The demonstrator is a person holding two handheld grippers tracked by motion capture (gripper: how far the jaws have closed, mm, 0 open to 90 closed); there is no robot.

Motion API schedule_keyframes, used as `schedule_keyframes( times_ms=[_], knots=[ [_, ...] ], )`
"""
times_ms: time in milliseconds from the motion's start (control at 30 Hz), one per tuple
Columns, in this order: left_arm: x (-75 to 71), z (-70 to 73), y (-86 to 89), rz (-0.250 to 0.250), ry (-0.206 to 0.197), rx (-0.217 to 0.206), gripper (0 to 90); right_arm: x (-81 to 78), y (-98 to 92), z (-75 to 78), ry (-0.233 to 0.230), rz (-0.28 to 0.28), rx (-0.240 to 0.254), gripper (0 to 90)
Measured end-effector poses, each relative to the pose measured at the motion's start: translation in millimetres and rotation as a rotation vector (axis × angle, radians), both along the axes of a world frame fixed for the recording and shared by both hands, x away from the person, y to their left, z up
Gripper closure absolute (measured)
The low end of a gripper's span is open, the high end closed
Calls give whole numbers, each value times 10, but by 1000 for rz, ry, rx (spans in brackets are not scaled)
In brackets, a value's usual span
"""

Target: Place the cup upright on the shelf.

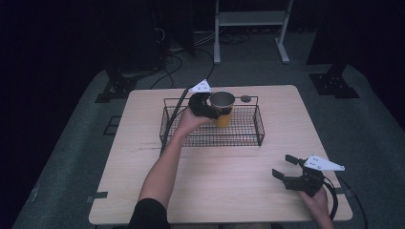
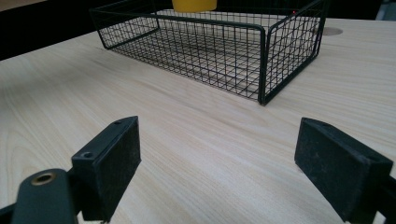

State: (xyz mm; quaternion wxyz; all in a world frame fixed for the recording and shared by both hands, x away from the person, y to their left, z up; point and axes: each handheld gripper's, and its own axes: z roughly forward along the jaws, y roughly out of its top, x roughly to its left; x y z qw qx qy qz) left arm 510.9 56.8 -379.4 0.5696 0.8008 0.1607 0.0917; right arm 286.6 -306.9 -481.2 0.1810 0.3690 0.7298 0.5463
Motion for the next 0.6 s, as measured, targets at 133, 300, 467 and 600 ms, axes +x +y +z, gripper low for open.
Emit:
schedule_keyframes(
  times_ms=[133,300,467,600],
  knots=[
    [25,-33,-17,-2,-15,-1,122,1,-1,0,1,1,2,134],
    [52,-83,-38,-9,-18,31,122,0,0,0,0,1,1,135],
    [89,-147,-15,-15,2,43,122,0,0,0,0,2,1,134],
    [113,-188,-8,-36,-10,54,122,1,-1,0,1,1,1,134]
  ],
)
